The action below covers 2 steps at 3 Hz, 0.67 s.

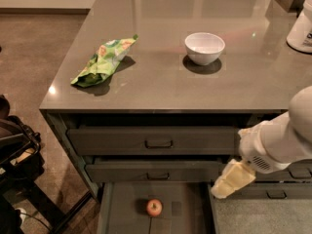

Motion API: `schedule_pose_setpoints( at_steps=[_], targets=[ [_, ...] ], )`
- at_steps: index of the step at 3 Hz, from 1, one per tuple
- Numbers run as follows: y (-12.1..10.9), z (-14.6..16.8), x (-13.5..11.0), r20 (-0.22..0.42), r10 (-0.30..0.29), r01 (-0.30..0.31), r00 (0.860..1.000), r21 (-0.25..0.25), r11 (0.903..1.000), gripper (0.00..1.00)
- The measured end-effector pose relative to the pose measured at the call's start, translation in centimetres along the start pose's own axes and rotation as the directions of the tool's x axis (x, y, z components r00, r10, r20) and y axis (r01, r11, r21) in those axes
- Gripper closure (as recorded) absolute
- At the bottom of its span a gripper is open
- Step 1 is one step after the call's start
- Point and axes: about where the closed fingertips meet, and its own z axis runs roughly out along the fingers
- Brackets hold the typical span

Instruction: Pick apple from bottom drawer and place on counter

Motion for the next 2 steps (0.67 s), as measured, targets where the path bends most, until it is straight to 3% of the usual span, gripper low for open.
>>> schedule_pose_setpoints(
  at_steps=[1, 2],
  targets=[
    [3.9, 4.3, 2.1, 0.064, 0.187, -0.184, 0.980, -0.051, 0.9816, 0.00],
    [9.4, 11.1, 3.3, 0.097, 0.332, -0.314, 0.938, -0.161, 0.9356, 0.00]
  ],
)
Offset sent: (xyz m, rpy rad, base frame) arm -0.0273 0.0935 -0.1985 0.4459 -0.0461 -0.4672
